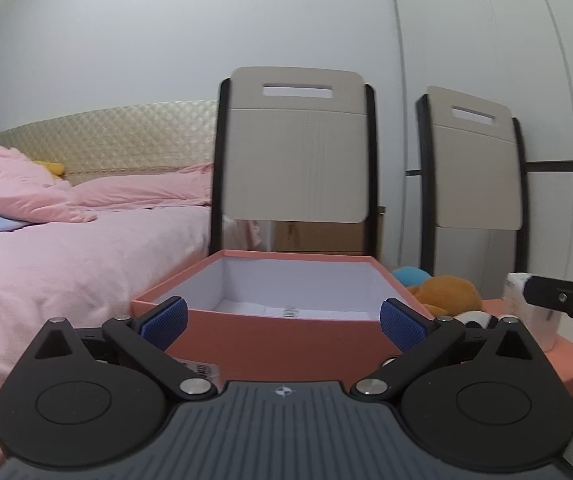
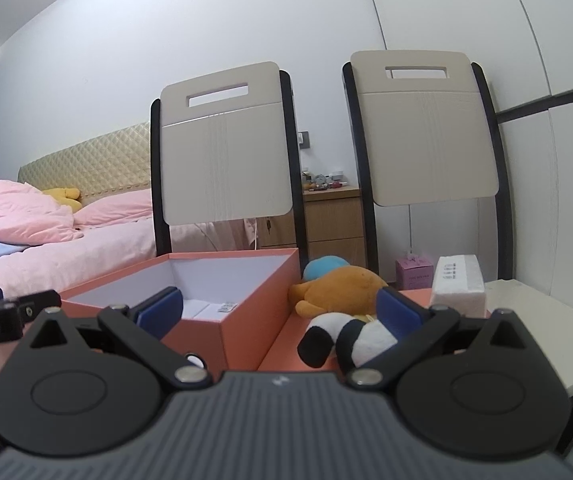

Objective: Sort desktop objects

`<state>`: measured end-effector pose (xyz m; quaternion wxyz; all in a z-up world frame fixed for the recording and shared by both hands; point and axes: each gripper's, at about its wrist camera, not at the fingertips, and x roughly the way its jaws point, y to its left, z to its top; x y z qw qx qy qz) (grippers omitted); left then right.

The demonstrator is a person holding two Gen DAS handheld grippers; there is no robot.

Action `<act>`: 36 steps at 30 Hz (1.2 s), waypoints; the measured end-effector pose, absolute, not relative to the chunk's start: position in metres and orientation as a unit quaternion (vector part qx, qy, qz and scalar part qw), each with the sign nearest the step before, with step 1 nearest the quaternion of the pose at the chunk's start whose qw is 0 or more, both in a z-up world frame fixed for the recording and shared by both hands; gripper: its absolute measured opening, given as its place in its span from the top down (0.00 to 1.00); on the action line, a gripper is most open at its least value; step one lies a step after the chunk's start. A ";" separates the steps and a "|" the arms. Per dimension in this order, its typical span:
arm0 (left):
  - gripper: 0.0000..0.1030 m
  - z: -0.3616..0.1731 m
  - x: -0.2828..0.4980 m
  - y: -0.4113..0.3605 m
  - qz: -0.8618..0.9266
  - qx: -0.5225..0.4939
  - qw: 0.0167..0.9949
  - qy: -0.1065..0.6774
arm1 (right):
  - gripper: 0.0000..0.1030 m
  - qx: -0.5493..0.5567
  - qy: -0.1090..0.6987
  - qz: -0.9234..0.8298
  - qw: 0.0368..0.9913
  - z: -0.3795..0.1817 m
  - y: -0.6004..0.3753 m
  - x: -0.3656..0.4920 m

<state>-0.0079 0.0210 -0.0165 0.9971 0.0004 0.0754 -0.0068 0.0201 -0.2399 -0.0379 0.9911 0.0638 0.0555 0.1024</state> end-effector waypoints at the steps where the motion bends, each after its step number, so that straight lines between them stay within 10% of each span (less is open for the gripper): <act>1: 0.00 -0.017 -0.008 0.019 -0.008 0.001 0.997 0.075 | 0.00 0.062 0.055 0.103 0.991 -0.037 -0.240 0.019; 36: 0.08 -0.071 0.095 -0.193 -0.288 0.448 0.841 0.092 | 0.00 0.143 0.036 0.040 0.988 -0.025 -0.333 -0.032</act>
